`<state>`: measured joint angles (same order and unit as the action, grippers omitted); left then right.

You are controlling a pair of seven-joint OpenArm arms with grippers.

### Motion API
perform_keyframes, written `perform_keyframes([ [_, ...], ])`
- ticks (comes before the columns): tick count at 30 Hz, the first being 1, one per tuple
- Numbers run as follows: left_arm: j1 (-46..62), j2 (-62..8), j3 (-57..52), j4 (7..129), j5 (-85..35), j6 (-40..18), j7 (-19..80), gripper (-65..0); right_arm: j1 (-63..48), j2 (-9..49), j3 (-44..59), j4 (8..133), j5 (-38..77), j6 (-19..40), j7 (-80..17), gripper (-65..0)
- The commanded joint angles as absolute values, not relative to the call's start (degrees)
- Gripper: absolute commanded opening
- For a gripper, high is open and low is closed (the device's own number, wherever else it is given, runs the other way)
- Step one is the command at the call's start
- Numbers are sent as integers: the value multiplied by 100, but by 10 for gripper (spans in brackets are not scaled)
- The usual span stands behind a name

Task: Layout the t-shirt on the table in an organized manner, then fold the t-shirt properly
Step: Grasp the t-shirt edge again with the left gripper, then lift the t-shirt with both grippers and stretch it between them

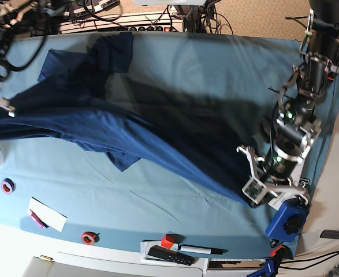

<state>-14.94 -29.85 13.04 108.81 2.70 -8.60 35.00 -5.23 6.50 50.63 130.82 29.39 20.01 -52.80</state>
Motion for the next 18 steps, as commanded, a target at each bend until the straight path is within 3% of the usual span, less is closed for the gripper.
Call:
perform_keyframes([
  [1, -1730, -3035, 1247, 10833, 333, -764, 3330, -650, -473, 744, 4932, 13152, 2842, 1964, -4965, -650],
  [9, -2423, -3035, 1247, 9380, -58, -1337, 3013, -650, -438, 740, 4272, 13152, 2008, 1514, -4683, -650],
  [18, -3642, -3037, 1247, 8499, -397, -1503, 3006, -650, -60, 711, 4259, 13150, 1616, 1100, -4611, -650],
])
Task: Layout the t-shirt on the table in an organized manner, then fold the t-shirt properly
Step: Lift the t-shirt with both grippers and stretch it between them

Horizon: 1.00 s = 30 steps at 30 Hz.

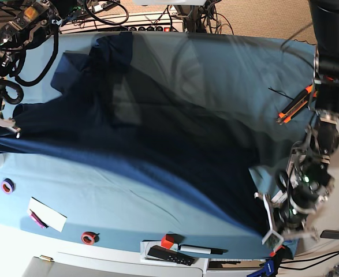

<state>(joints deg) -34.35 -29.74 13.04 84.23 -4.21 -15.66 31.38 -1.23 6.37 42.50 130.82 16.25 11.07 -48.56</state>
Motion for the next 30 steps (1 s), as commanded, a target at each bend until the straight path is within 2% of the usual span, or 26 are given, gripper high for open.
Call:
perform_keyframes([
  [1, -3736, -3037, 1247, 8499, -447, -1516, 3024, -650, -60, 709, 4257, 13150, 1592, 1066, -4584, -650],
  [5, -3997, -3033, 1247, 8499, -829, -1516, 3079, -650, -10, 711, 4259, 12984, 1533, 952, -4493, -650],
  [10, -4095, -3044, 1245, 8499, -926, -1518, 3159, -650, 344, 714, 4163, 11994, 1592, 937, -4491, -650],
  [15, -4045, -3098, 1245, 8499, -1170, -1841, 3428, -650, 878, 735, 3907, 10927, 1603, 943, -4462, -650],
  [18, -4091, -3146, 1245, 8499, -1417, -1935, 3242, -650, 1253, 731, 3710, 10525, 1601, 943, -4449, -650],
  [30, -4775, -3146, 1245, 8497, -1417, -1909, 2926, -650, 2556, 786, 3218, 10110, 1337, 961, -4285, -650],
])
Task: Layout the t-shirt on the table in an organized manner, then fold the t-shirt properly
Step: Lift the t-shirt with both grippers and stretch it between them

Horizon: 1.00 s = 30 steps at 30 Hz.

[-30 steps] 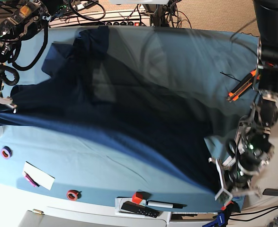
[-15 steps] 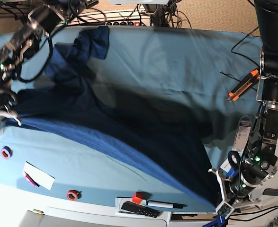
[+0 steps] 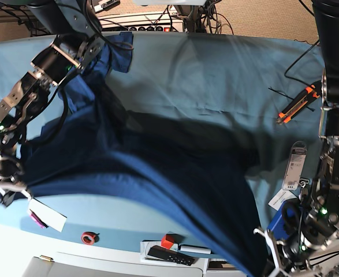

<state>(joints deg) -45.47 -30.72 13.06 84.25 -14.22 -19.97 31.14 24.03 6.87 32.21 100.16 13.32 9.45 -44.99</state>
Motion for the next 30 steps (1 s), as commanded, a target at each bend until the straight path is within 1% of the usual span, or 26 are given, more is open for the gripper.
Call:
perform_keyframes([
  [1, -4827, -3144, 1245, 8497, -1420, -1914, 2906, -650, 2626, 816, 3232, 10110, 1334, 961, -4276, -650],
  [7, -5022, -3146, 1245, 8495, -1420, -1914, 2895, -650, 2982, 1039, 3229, 10110, 1216, 961, -4248, -650],
  [11, -4897, -3179, 1245, 8497, -1627, -1922, 3304, -650, 2930, 1048, 3229, 10110, 1240, 991, -4580, -650],
  [13, -4716, -3267, 1245, 8497, -1999, -2043, 3625, -650, 2779, 1072, 3232, 10114, 1396, 1256, -4733, -650],
  [15, -4491, -3376, 1245, 8497, -2329, -2349, 4163, -650, 2534, 1175, 3229, 10114, 1691, 1612, -5026, -650],
  [17, -4217, -3496, 1245, 8497, -2547, -2589, 4617, -650, 2239, 1330, 3229, 10114, 1916, 1776, -5242, -650],
  [19, -3922, -3677, 1245, 8497, -2735, -2703, 4792, -650, 1946, 1520, 3232, 10114, 2025, 1822, -5325, -650],
  [23, -3489, -4095, 1245, 8499, -3129, -2687, 5002, -650, 1529, 1951, 3236, 10114, 2058, 1817, -5664, -650],
  [26, -3242, -4335, 1245, 8499, -3446, -2692, 5282, -650, 1365, 2220, 3236, 10114, 2075, 1815, -6156, -650],
  [30, -2801, -4569, 1245, 8497, -3452, -2794, 5321, -650, 1192, 2427, 3236, 10114, 2303, 1817, -6646, -650],
])
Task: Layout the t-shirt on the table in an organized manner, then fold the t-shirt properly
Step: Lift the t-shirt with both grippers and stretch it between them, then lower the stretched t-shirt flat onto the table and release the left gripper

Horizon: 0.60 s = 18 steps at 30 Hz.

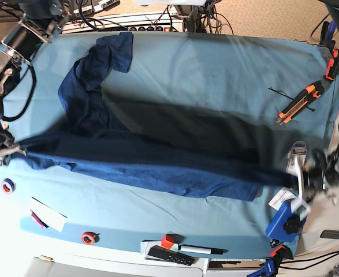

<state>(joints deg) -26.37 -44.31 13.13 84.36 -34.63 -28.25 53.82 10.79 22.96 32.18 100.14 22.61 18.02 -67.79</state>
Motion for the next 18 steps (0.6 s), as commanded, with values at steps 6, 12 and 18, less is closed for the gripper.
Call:
perform_keyframes([
  [6, -2093, -4700, 1245, 8497, -3179, -2840, 5443, -650, 899, 2460, 3236, 10114, 2290, 1826, -6873, -650],
  [12, -1603, -4703, 1245, 8497, -2893, -2812, 5478, -650, 729, 2460, 3236, 10114, 2196, 1955, -6956, -650],
  [18, -1251, -4703, 1245, 8497, -2891, -2598, 5920, -650, 685, 2460, 3236, 10114, 2029, 1999, -7238, -650],
])
